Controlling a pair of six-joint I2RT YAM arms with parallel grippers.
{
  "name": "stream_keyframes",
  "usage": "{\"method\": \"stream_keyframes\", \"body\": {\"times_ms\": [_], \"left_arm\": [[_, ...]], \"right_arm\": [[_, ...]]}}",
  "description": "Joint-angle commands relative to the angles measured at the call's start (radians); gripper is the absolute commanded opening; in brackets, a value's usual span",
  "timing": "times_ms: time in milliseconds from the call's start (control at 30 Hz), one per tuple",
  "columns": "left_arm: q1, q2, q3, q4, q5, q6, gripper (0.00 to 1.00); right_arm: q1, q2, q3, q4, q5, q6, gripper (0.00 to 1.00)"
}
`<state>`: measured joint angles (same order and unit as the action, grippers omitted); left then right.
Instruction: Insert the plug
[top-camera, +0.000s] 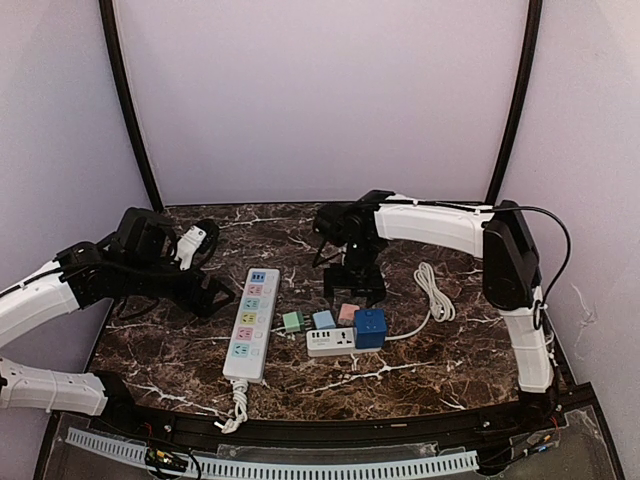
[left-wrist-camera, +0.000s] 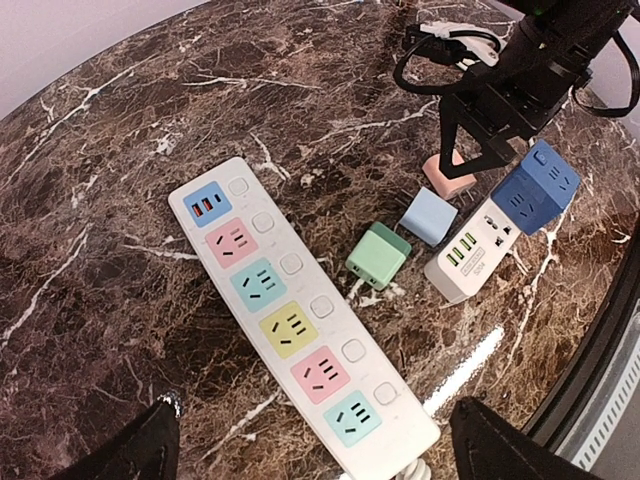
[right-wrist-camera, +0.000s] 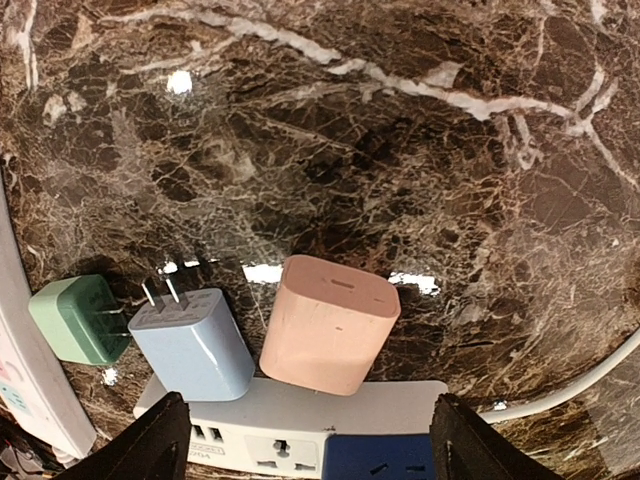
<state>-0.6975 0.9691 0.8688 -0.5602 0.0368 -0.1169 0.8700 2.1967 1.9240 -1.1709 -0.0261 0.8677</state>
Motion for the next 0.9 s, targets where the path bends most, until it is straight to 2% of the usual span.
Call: {"method": "stream_keyframes", "body": {"times_ms": [0,633,867], "left_arm": [[0.006,-0.024,-0.014,-0.037,-0.006,-0.008,0.94],[0.006,-0.012,-0.021,-0.030,-0.020,0.005,0.94],[0.006,-0.012,-0.027,-0.026,-0.023,0.006,0.94]], "right_arm": [[-0.006,0.039,0.006,-0.006,-0.021,-0.006,0.81],[-0.006,0.053,-0.091,0.082,-0.042,0.090,0.71],[-0.006,0.065,-0.092,0.104,-0.007,0.101,0.62]]}}
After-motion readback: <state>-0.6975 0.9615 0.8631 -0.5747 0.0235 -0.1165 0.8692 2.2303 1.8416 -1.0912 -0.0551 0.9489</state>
